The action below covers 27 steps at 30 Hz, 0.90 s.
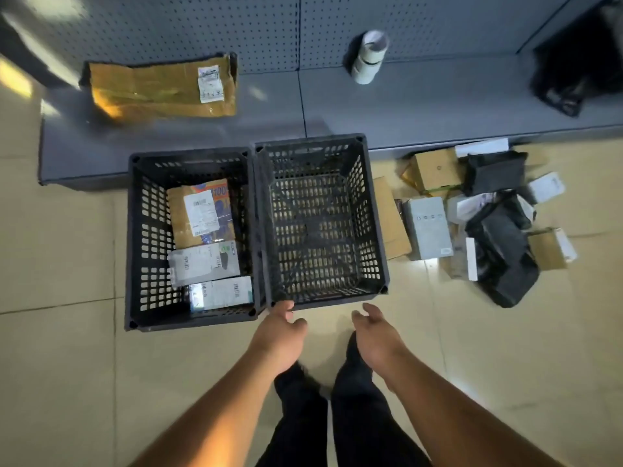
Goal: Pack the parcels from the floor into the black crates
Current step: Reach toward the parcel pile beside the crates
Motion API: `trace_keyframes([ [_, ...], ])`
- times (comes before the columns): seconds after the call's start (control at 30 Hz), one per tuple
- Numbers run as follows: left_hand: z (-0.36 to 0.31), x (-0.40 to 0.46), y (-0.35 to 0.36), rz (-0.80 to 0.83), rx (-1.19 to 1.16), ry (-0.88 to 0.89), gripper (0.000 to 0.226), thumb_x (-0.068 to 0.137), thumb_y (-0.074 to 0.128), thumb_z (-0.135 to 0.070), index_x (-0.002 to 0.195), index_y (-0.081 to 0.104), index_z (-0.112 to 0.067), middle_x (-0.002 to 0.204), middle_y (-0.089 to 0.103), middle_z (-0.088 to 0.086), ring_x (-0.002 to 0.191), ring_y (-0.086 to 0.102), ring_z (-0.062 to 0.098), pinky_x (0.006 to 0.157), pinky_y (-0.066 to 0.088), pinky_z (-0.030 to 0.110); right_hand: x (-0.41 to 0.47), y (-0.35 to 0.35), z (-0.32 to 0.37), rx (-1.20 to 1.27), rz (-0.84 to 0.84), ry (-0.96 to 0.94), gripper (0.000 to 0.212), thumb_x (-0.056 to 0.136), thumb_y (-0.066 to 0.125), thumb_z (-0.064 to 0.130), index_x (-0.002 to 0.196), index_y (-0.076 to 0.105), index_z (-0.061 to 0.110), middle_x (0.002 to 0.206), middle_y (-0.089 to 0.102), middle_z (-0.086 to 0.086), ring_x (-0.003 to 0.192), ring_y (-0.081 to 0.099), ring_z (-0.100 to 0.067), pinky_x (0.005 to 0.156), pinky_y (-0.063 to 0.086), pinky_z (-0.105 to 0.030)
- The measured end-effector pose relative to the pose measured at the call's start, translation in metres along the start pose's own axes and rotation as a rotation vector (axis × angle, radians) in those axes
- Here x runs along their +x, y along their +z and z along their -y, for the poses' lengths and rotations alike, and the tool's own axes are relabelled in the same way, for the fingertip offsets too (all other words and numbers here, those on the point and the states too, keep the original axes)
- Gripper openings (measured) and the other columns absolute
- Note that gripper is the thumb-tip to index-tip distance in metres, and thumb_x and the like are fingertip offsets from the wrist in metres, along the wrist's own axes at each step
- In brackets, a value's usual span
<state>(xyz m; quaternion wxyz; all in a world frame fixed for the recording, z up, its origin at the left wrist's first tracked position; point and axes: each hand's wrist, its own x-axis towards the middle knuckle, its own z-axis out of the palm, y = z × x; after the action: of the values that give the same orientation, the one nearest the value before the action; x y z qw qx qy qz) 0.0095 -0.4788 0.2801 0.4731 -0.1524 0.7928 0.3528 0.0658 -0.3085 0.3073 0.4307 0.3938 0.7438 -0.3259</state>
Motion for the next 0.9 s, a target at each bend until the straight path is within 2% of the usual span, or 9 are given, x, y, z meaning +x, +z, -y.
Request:
trace_keyframes([
  [0.07, -0.009, 0.001, 0.014, -0.004, -0.015, 0.013, 0.053, 0.103, 0.049, -0.025, 0.154, 0.037, -0.023, 0.152, 0.052, 0.0, 0.067, 0.058, 0.003, 0.051, 0.043, 0.01, 0.001, -0.009, -0.02, -0.012, -0.051, -0.089, 0.052, 0.104, 0.043, 0.034, 0.153, 0.033, 0.02, 0.148, 0.047, -0.015, 0.13, 0.051, -0.034, 0.109, 0.042, -0.045],
  [0.2, -0.035, 0.004, 0.044, -0.007, -0.02, 0.049, 0.05, 0.102, 0.051, -0.029, 0.151, 0.042, -0.025, 0.143, 0.057, -0.004, 0.069, 0.06, 0.006, 0.054, 0.046, 0.018, 0.011, -0.033, -0.053, -0.11, -0.127, -0.161, 0.05, 0.106, 0.036, 0.038, 0.152, 0.034, 0.021, 0.143, 0.051, -0.013, 0.129, 0.051, -0.032, 0.106, 0.043, -0.04],
  [0.37, -0.076, 0.016, 0.094, 0.003, -0.037, 0.079, 0.047, 0.1, 0.054, -0.026, 0.146, 0.047, -0.022, 0.134, 0.06, -0.004, 0.083, 0.055, -0.004, 0.049, 0.039, 0.001, 0.042, -0.073, -0.081, -0.026, -0.005, 0.032, 0.062, 0.101, 0.034, 0.002, 0.158, 0.011, 0.009, 0.166, -0.002, -0.014, 0.152, 0.018, -0.032, 0.112, 0.035, -0.036],
  [0.5, -0.115, 0.034, 0.138, -0.029, -0.051, 0.064, 0.046, 0.1, 0.056, -0.029, 0.145, 0.049, -0.025, 0.14, 0.061, -0.006, 0.083, 0.053, -0.004, 0.048, 0.035, 0.0, 0.08, -0.109, -0.103, 0.001, 0.021, 0.011, 0.064, 0.1, 0.035, -0.001, 0.158, 0.009, 0.009, 0.166, -0.005, -0.014, 0.148, 0.028, -0.036, 0.112, 0.036, -0.037],
  [0.57, -0.135, 0.046, 0.163, -0.057, -0.073, 0.035, 0.046, 0.1, 0.057, -0.029, 0.145, 0.05, -0.026, 0.138, 0.061, -0.006, 0.083, 0.057, -0.001, 0.05, 0.037, 0.004, 0.101, -0.129, -0.111, 0.066, 0.043, 0.009, 0.061, 0.102, 0.036, 0.005, 0.158, 0.013, 0.009, 0.166, 0.006, -0.016, 0.147, 0.029, -0.036, 0.113, 0.036, -0.038],
  [0.6, -0.144, 0.053, 0.177, -0.061, -0.092, 0.014, 0.046, 0.1, 0.057, -0.027, 0.145, 0.05, -0.026, 0.136, 0.062, -0.006, 0.082, 0.059, 0.001, 0.049, 0.04, 0.006, 0.112, -0.142, -0.113, 0.14, 0.046, 0.009, 0.056, 0.104, 0.037, 0.013, 0.157, 0.02, 0.01, 0.162, 0.021, -0.017, 0.144, 0.034, -0.036, 0.113, 0.037, -0.039],
  [0.67, -0.161, 0.067, 0.206, -0.058, -0.137, -0.033, 0.047, 0.1, 0.058, -0.023, 0.147, 0.048, -0.022, 0.133, 0.061, -0.003, 0.081, 0.062, 0.005, 0.047, 0.043, 0.008, 0.131, -0.17, -0.119, 0.279, -0.002, -0.038, 0.048, 0.106, 0.038, 0.034, 0.15, 0.036, 0.017, 0.144, 0.049, -0.013, 0.13, 0.05, -0.032, 0.105, 0.043, -0.04],
  [0.7, -0.169, 0.073, 0.22, -0.052, -0.14, -0.049, 0.048, 0.101, 0.058, -0.022, 0.147, 0.048, -0.021, 0.136, 0.06, -0.002, 0.083, 0.062, 0.004, 0.048, 0.043, 0.007, 0.141, -0.186, -0.122, 0.297, -0.009, -0.062, 0.047, 0.106, 0.037, 0.039, 0.148, 0.04, 0.019, 0.139, 0.054, -0.01, 0.125, 0.054, -0.031, 0.103, 0.044, -0.039],
  [0.9, -0.214, 0.123, 0.278, -0.019, -0.102, -0.069, 0.052, 0.101, 0.057, -0.025, 0.151, 0.044, -0.021, 0.147, 0.056, 0.001, 0.1, 0.062, 0.009, 0.071, 0.048, 0.015, 0.213, -0.266, -0.147, 0.269, 0.043, -0.088, 0.045, 0.108, 0.028, 0.035, 0.143, 0.044, 0.012, 0.14, 0.052, -0.015, 0.128, 0.051, -0.035, 0.107, 0.041, -0.046],
])
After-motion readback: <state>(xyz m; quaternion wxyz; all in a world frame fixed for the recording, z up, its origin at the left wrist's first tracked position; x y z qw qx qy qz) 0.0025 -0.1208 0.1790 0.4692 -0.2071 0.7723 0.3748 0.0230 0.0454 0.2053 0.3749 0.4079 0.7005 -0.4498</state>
